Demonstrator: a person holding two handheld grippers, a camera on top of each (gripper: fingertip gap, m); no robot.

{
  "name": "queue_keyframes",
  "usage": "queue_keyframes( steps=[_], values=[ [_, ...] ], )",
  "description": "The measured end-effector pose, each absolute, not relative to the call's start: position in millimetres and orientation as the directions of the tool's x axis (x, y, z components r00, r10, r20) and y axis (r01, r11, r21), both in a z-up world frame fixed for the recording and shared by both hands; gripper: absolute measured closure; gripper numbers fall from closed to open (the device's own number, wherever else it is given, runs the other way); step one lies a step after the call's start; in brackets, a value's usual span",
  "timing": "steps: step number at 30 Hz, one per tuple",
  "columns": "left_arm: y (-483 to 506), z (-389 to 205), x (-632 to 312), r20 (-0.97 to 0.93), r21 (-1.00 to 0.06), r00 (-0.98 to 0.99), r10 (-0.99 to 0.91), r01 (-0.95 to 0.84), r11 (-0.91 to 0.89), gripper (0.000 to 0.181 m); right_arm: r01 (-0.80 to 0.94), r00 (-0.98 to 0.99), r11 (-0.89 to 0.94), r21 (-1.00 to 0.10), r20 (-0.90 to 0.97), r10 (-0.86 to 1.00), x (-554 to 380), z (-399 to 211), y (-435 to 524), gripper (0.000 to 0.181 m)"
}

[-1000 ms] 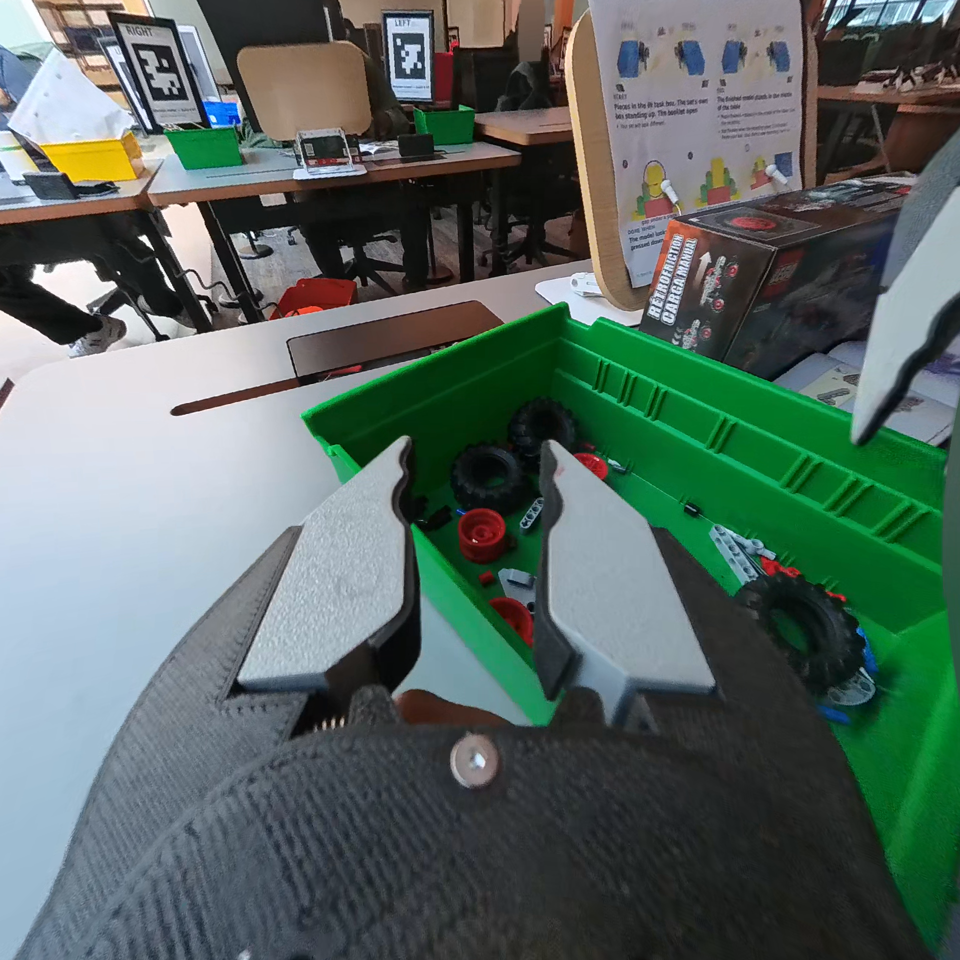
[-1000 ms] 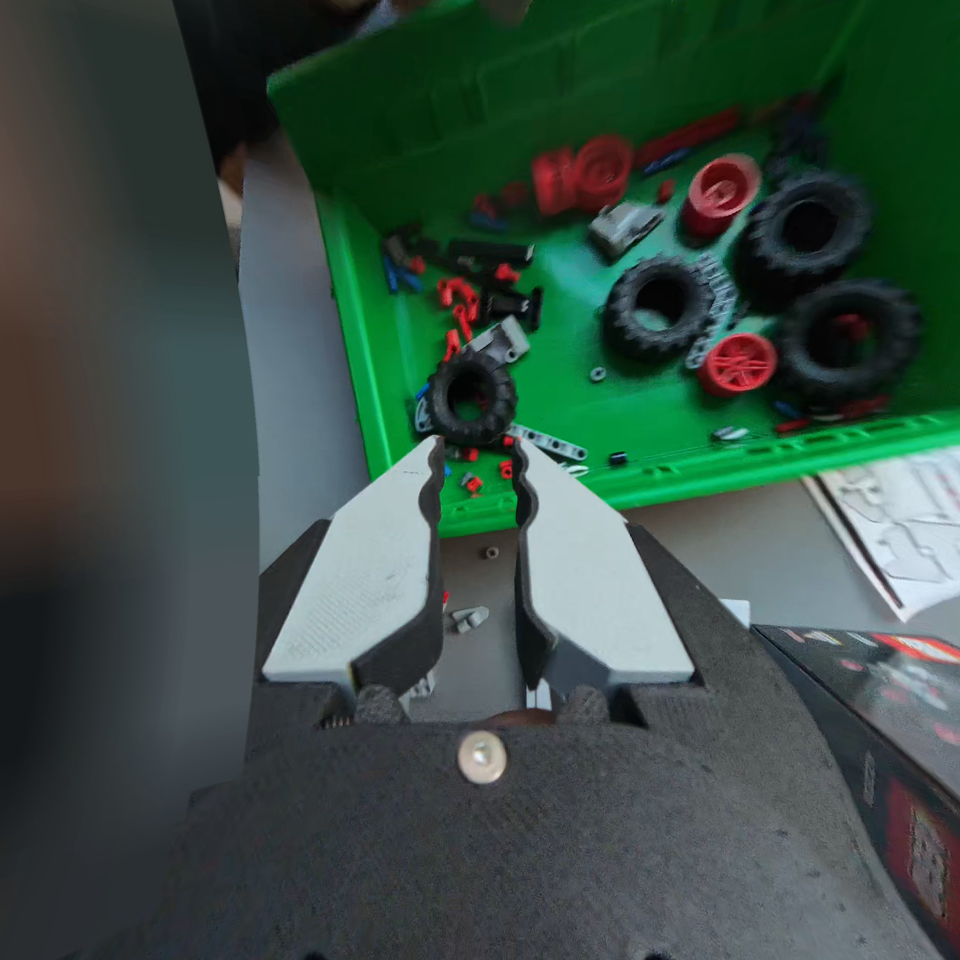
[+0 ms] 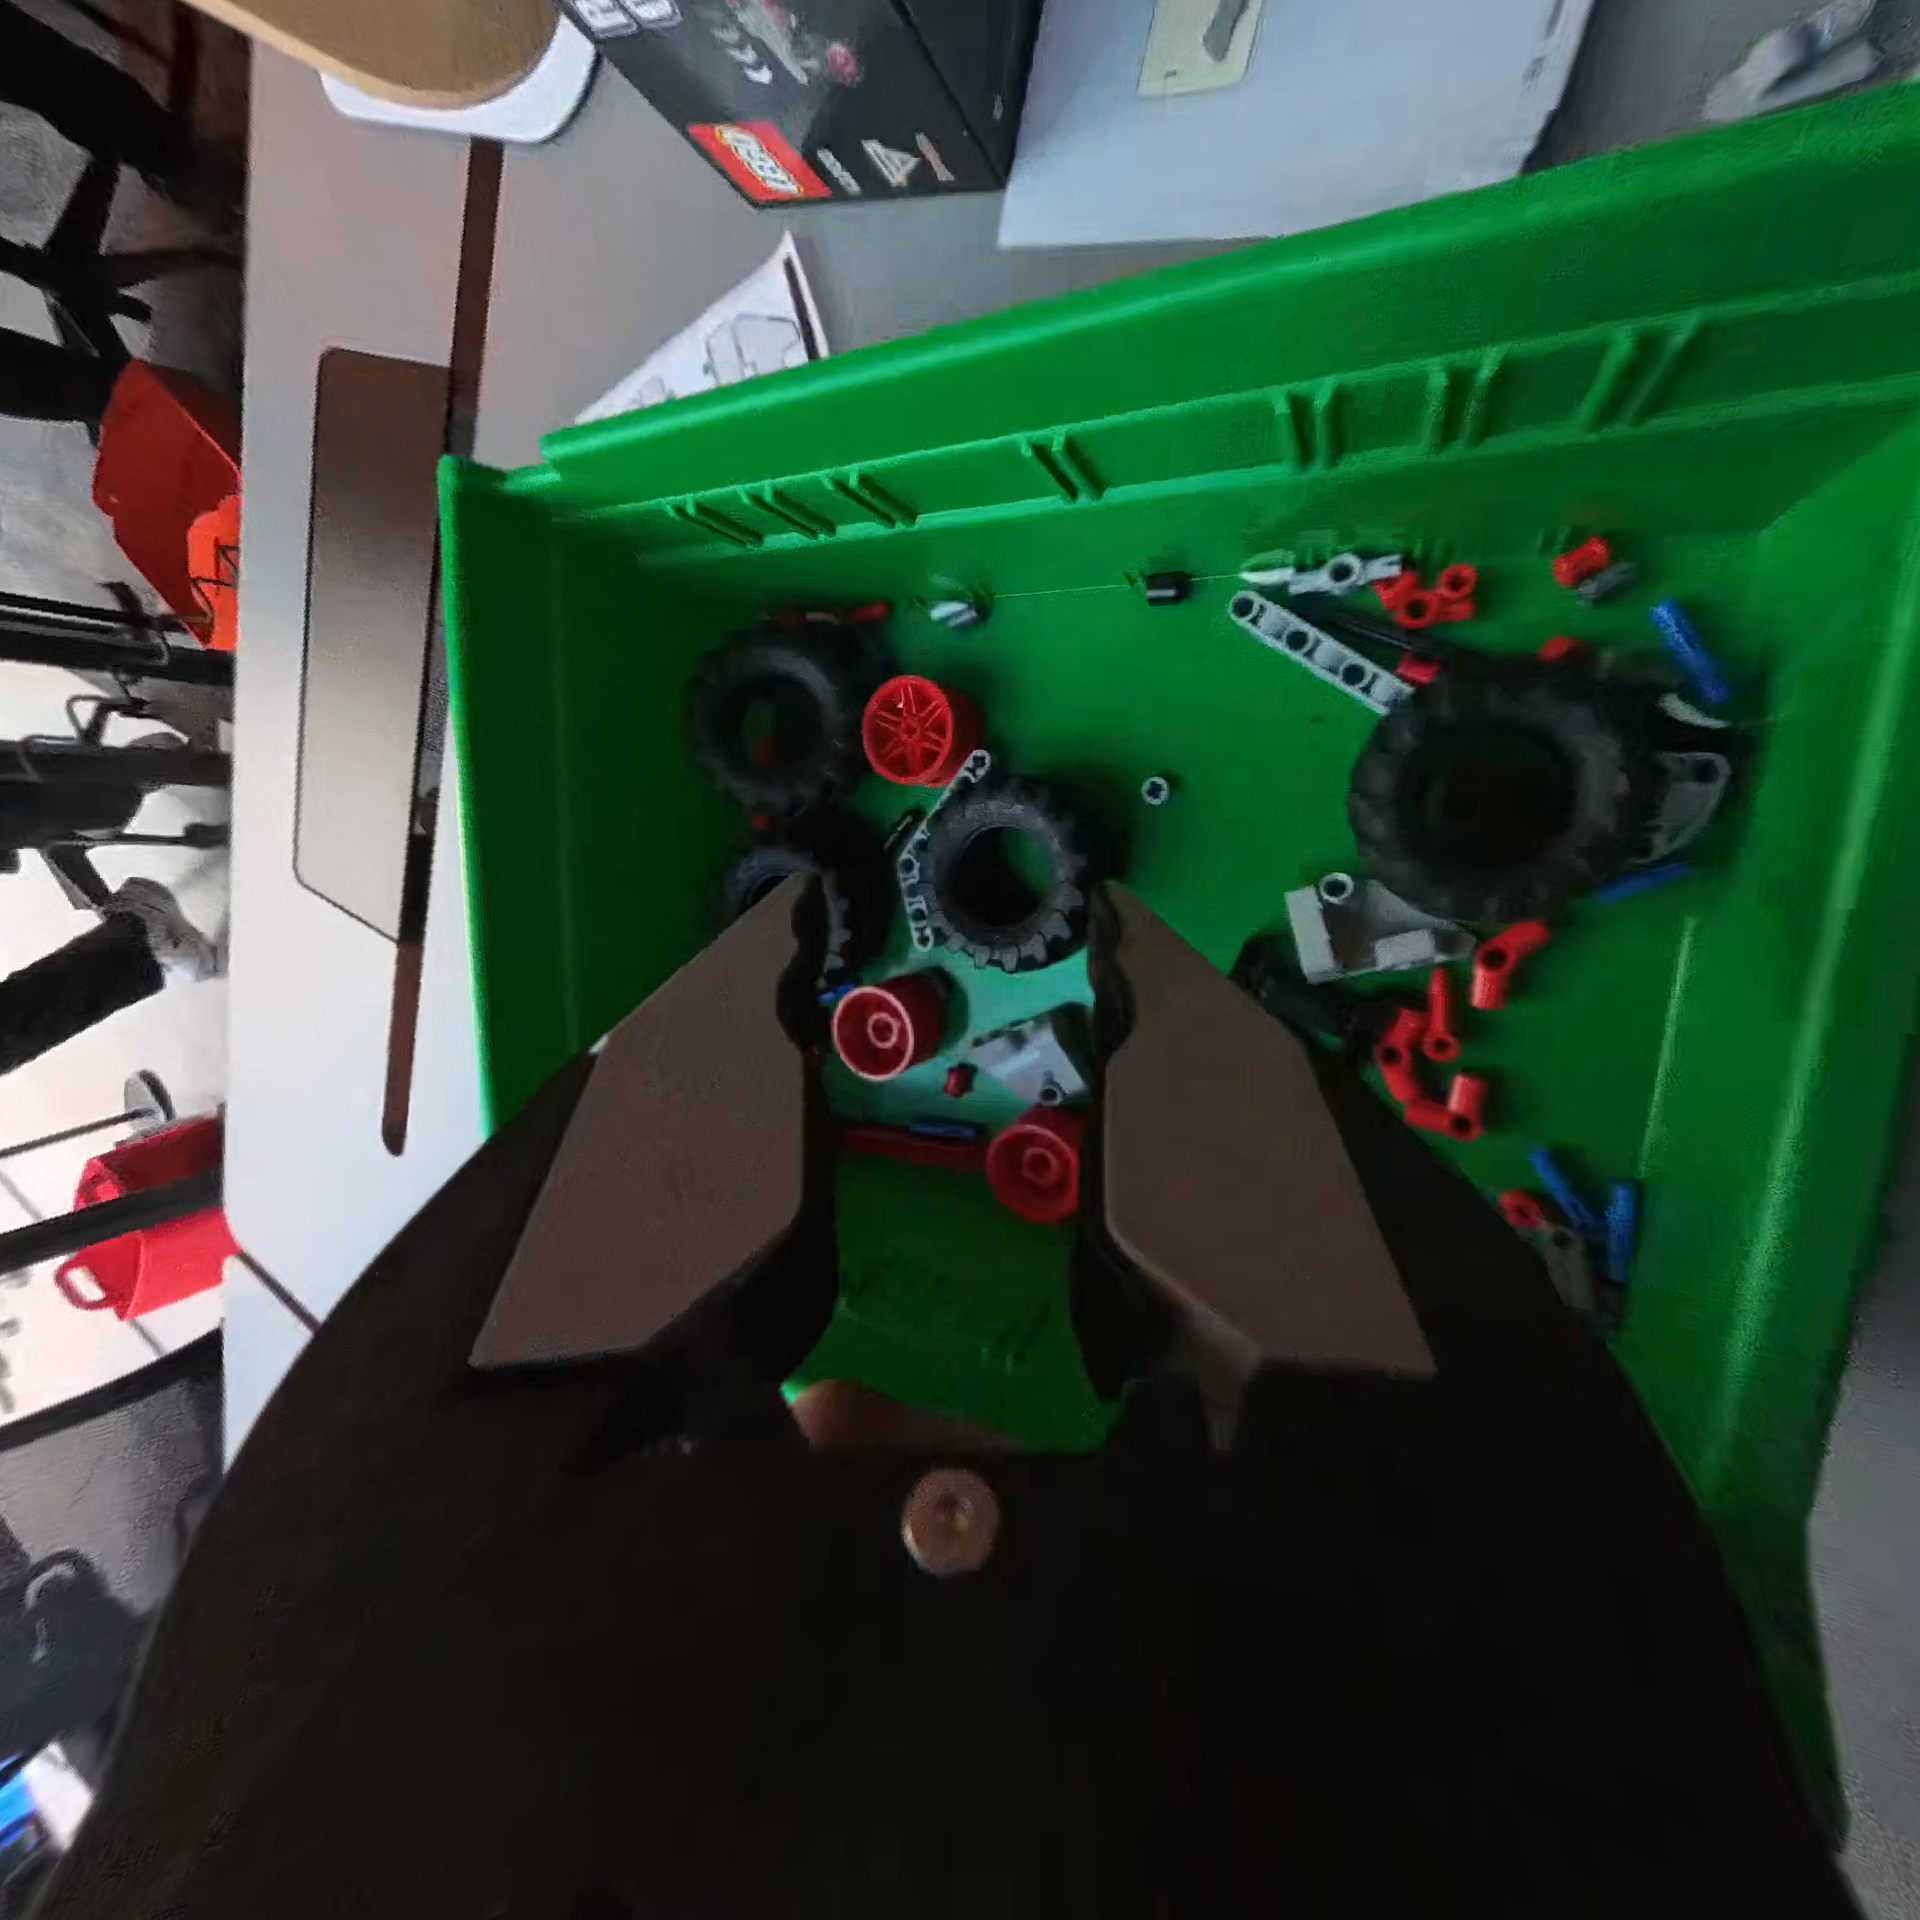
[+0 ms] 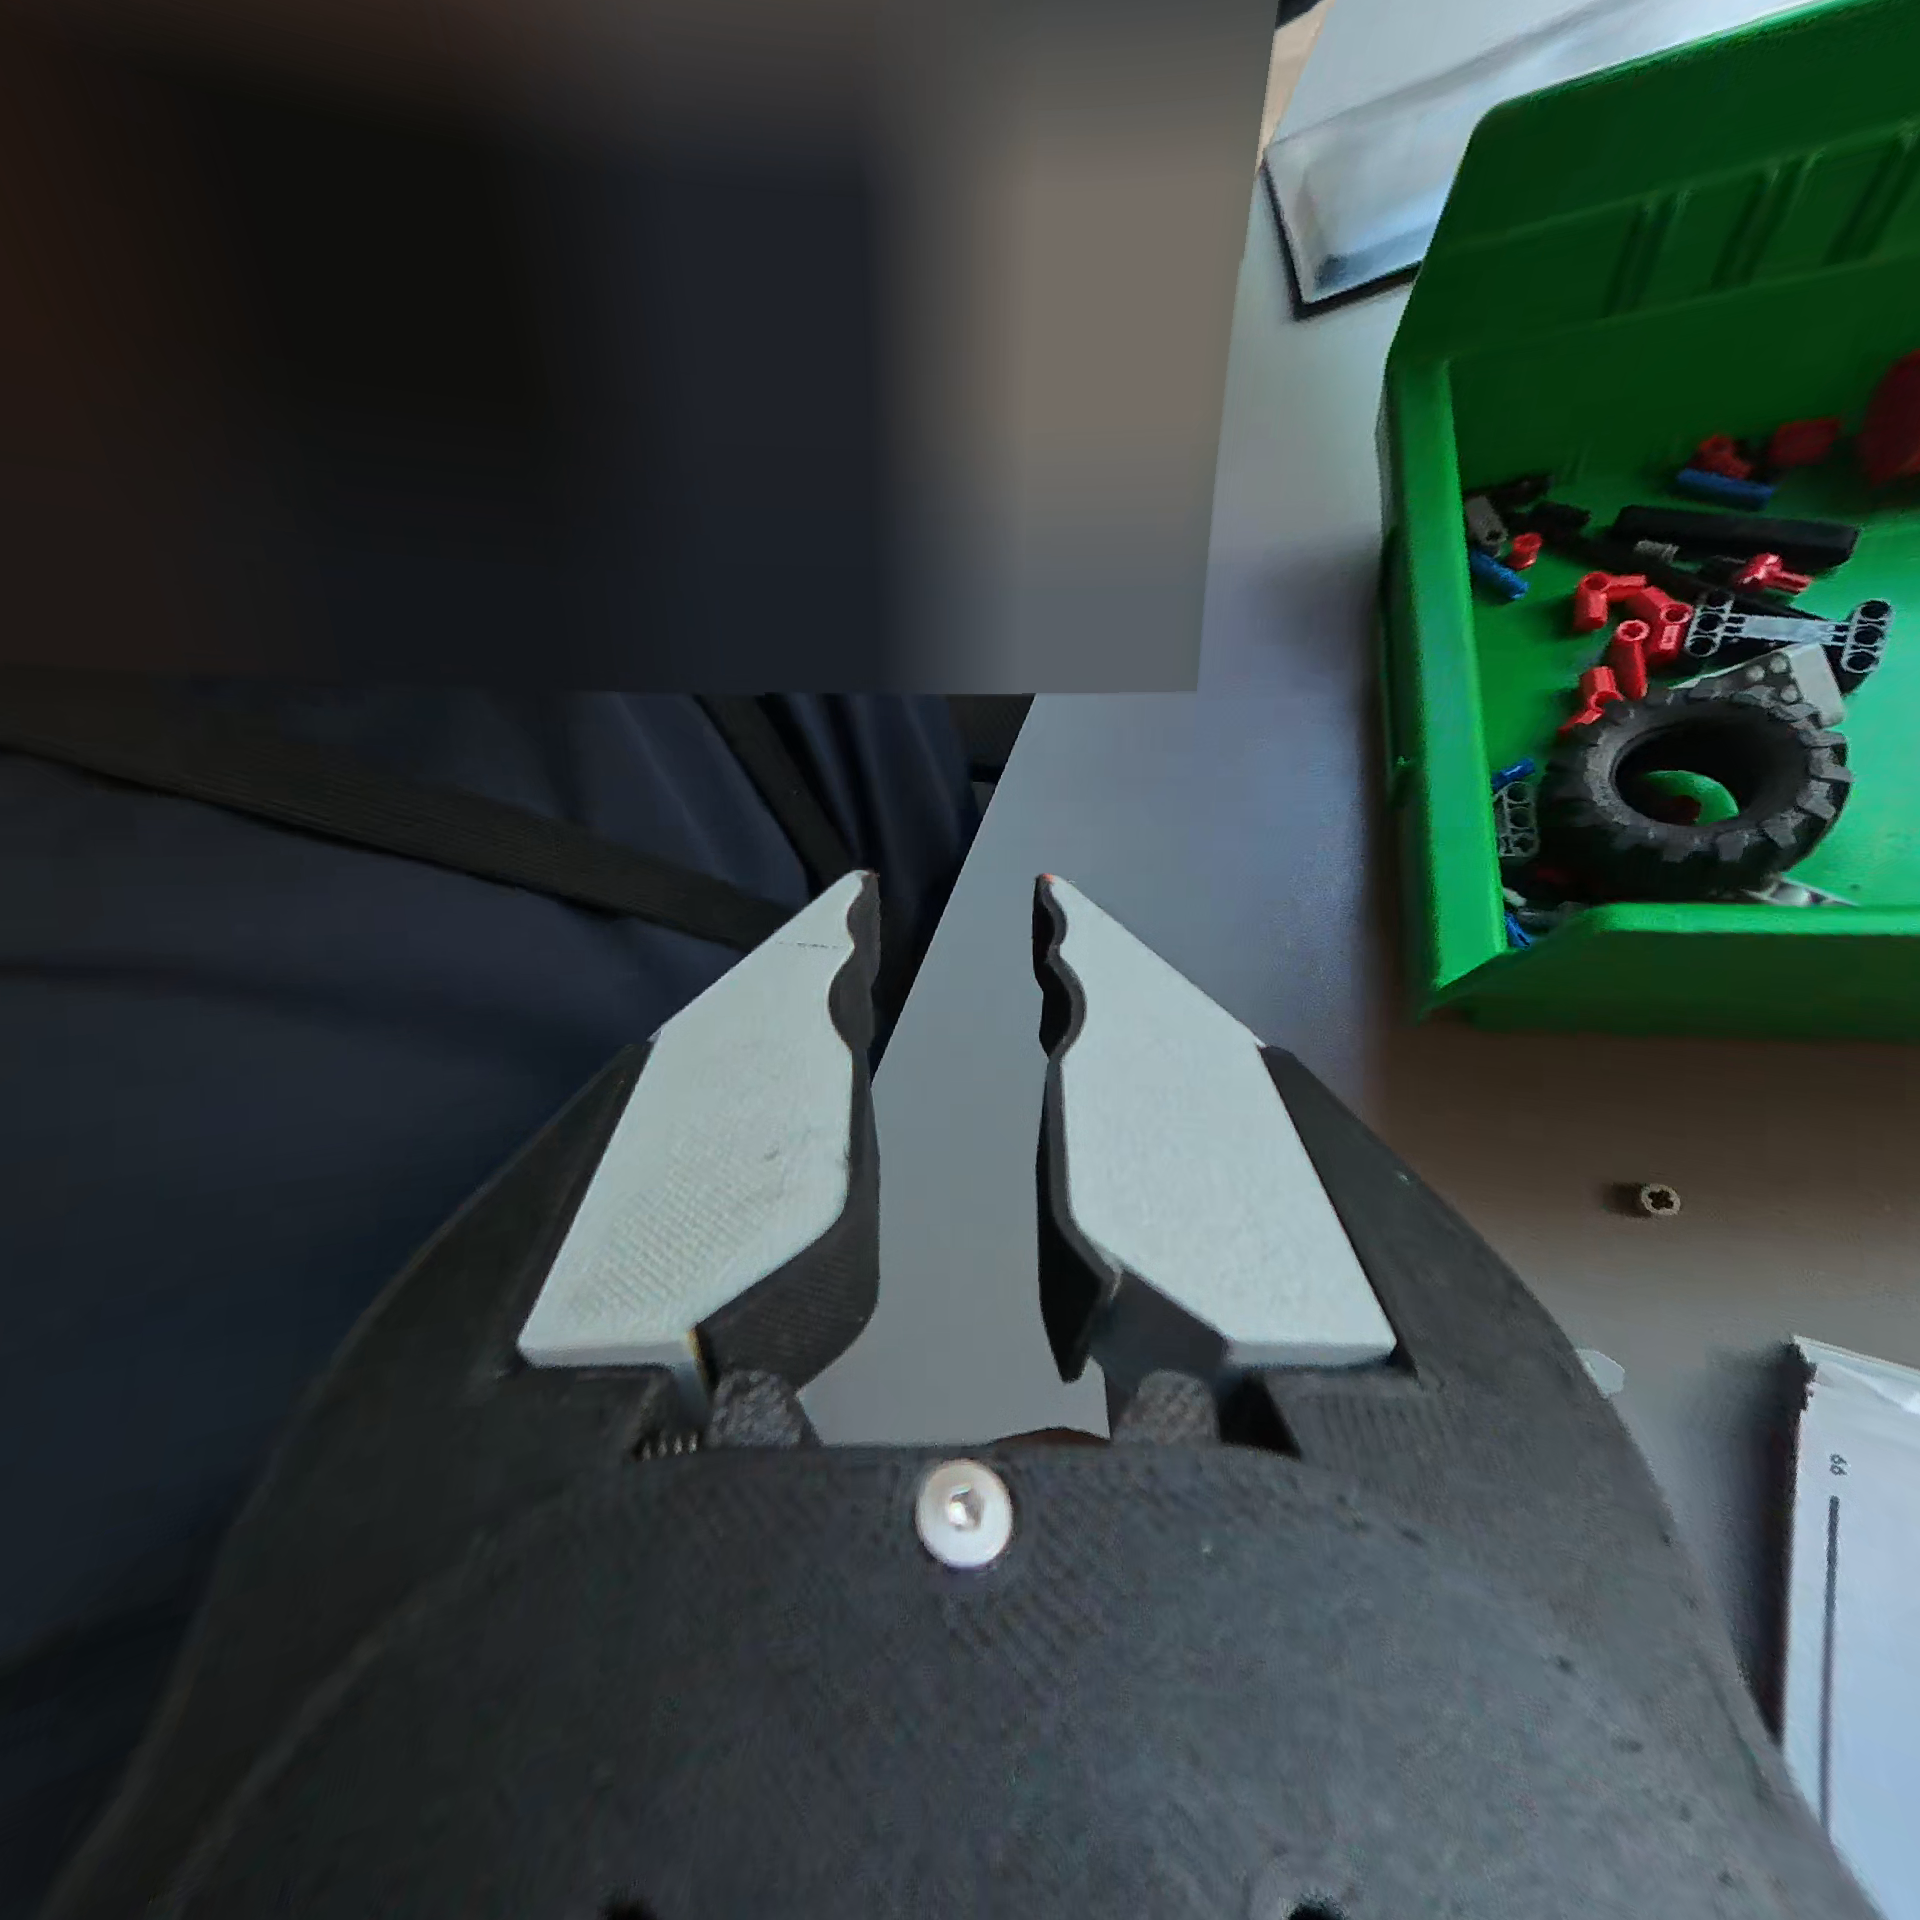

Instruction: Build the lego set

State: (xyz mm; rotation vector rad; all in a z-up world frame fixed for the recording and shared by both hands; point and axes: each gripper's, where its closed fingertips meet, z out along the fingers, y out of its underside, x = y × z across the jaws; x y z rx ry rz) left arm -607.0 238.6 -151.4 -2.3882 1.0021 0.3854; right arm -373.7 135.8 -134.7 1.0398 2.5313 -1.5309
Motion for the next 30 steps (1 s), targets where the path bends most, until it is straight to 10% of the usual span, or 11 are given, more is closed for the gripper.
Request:
queue_keyframes(
  steps=[5, 9, 17, 24, 30],
  values=[
    [236.9, -219.7, -597.0, -0.165, -0.141, 0.704, -0.691, -0.71, -0.69, 0.116, 0.515, -0.772, 0.257, -0.818, -0.312, 0.554, -370.1, -139.3, 144.9, 0.156],
    [241.3, -234.0, -646.4, -0.354, 0.08, 0.648, -0.674, -0.697, -0.713, 0.146, 0.525, -0.75, 0.234, -0.818, -0.315, 0.582, -371.8, -146.8, 158.8, 0.157],
    [294.1, -165.1, -632.0, -0.399, -0.379, 0.752, -0.525, -0.657, -0.652, 0.131, 0.556, -0.702, 0.185, -0.811, -0.338, 0.627, -384.3, -161.0, 178.4, 0.157],
    [320.1, -204.9, -652.3, -0.431, -0.246, 0.687, -0.584, -0.713, -0.657, 0.115, 0.588, -0.673, 0.159, -0.793, -0.37, 0.641, -392.4, -170.5, 183.2, 0.157],
    [288.7, -221.1, -670.3, -0.262, -0.088, 0.748, -0.609, -0.647, -0.757, 0.144, 0.588, -0.672, 0.175, -0.789, -0.358, 0.648, -391.7, -173.2, 181.1, 0.157]
  ],
)
